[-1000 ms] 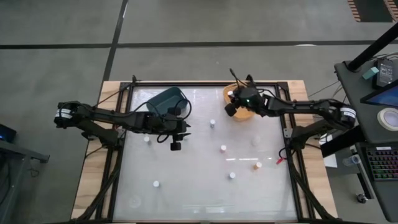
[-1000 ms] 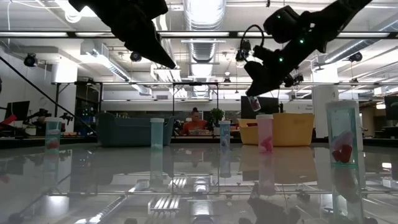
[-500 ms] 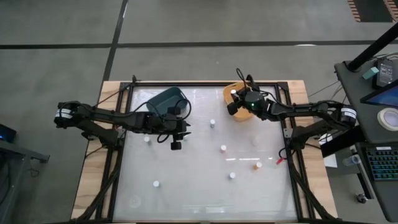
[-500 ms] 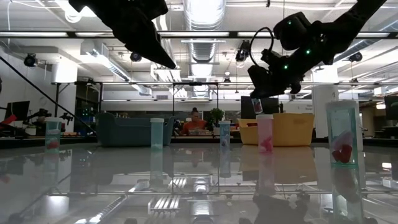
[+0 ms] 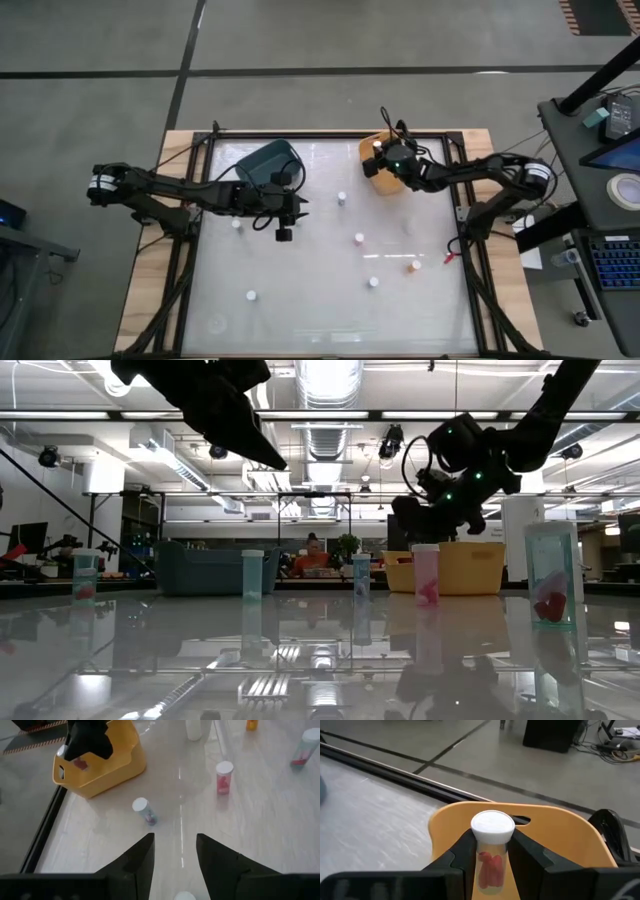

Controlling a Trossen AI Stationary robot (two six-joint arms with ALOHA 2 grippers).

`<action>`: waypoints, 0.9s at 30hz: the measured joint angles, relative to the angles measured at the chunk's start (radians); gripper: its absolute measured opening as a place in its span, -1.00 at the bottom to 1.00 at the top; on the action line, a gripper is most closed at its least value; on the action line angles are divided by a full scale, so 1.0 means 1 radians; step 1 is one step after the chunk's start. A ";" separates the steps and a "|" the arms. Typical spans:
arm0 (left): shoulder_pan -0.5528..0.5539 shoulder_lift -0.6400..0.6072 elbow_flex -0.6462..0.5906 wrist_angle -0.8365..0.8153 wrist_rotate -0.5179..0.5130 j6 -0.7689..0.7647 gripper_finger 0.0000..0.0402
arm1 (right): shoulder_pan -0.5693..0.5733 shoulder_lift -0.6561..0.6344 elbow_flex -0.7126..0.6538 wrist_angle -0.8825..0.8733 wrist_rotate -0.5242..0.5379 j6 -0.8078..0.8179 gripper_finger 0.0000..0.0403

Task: Pick and place medicine bottles into bin by pill shape (circle, oval)
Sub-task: Put the blue capsule bottle into the yellow bin, then put the blue tablet bottle into the blue bin

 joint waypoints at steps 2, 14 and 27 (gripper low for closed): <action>0.000 0.000 0.000 0.000 0.000 0.000 -0.35 | 0.000 0.002 0.000 -0.005 -0.001 0.000 -0.54; 0.000 0.000 -0.002 0.000 -0.007 0.001 -0.35 | 0.000 0.008 0.000 -0.040 -0.005 0.034 -0.31; 0.000 0.000 -0.002 0.000 -0.008 0.001 -0.35 | 0.001 -0.011 0.000 -0.041 -0.005 0.033 -0.15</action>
